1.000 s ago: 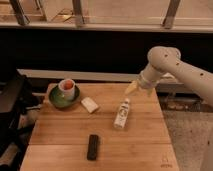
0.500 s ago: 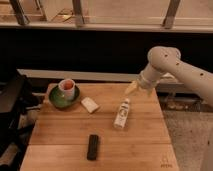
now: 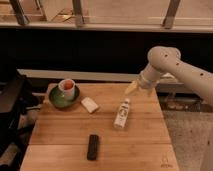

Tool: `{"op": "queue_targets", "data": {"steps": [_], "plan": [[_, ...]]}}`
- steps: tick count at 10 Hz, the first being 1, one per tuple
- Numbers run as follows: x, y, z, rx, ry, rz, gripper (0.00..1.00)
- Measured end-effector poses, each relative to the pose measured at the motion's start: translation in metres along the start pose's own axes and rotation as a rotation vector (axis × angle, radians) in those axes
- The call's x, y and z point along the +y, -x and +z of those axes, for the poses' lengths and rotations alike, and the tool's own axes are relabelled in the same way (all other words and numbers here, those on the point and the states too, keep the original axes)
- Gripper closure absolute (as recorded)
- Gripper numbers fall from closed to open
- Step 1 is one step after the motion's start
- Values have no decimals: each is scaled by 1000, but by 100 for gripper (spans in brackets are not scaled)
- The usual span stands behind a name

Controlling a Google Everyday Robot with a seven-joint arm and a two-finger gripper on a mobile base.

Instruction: Push the eraser across the table

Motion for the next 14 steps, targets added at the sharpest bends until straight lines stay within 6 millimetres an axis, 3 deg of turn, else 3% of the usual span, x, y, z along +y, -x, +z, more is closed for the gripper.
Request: {"op": "queue_targets", "data": {"steps": [3, 9, 11, 14], "plan": [[0, 0, 0, 0, 0, 0, 25], [0, 0, 0, 0, 0, 0, 85], [9, -9, 10, 28, 1, -51, 99], [44, -37, 40, 124, -6, -194, 100]]}}
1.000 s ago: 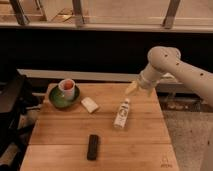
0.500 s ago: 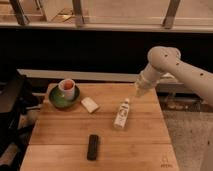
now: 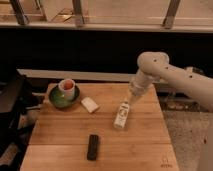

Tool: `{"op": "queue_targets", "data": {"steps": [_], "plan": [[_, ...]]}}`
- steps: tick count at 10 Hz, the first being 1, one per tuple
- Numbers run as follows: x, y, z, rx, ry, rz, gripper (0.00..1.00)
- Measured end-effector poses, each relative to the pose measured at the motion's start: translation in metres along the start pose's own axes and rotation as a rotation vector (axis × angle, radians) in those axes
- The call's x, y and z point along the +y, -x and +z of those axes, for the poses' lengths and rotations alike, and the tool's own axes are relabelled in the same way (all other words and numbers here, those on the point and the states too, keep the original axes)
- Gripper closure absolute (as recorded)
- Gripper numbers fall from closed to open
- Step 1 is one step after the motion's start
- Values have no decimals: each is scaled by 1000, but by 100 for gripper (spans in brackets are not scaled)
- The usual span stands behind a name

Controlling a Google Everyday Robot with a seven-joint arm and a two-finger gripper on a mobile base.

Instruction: Push the eraser across the table

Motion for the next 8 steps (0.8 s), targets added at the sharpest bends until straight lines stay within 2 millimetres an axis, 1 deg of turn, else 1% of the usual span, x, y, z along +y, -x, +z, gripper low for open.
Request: {"op": "queue_targets", "data": {"steps": [1, 3, 7, 8], "plan": [[15, -10, 12, 43, -2, -52, 100], [32, -22, 24, 95, 2, -115, 100], [33, -23, 25, 96, 2, -116, 100], [38, -27, 28, 106, 9, -129, 100]]}}
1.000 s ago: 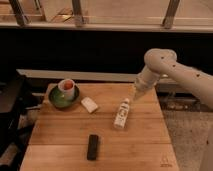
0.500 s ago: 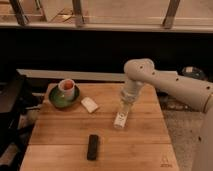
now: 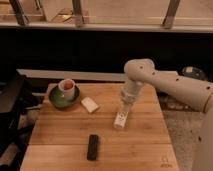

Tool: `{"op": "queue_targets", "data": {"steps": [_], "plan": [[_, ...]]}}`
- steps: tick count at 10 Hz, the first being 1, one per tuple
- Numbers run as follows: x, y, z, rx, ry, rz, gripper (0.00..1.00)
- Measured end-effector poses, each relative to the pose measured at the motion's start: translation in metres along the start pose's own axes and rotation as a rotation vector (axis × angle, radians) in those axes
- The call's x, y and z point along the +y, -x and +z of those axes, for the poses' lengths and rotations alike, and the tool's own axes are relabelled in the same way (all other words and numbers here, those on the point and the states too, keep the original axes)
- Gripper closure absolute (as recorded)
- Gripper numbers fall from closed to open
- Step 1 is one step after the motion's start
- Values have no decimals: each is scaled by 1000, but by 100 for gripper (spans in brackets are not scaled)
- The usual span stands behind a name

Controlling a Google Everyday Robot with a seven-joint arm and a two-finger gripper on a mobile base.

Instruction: Push the eraser across the table

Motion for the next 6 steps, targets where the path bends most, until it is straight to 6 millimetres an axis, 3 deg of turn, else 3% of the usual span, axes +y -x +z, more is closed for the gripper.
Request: {"op": "queue_targets", "data": {"steps": [6], "plan": [[72, -30, 52, 80, 67, -165, 100]]}}
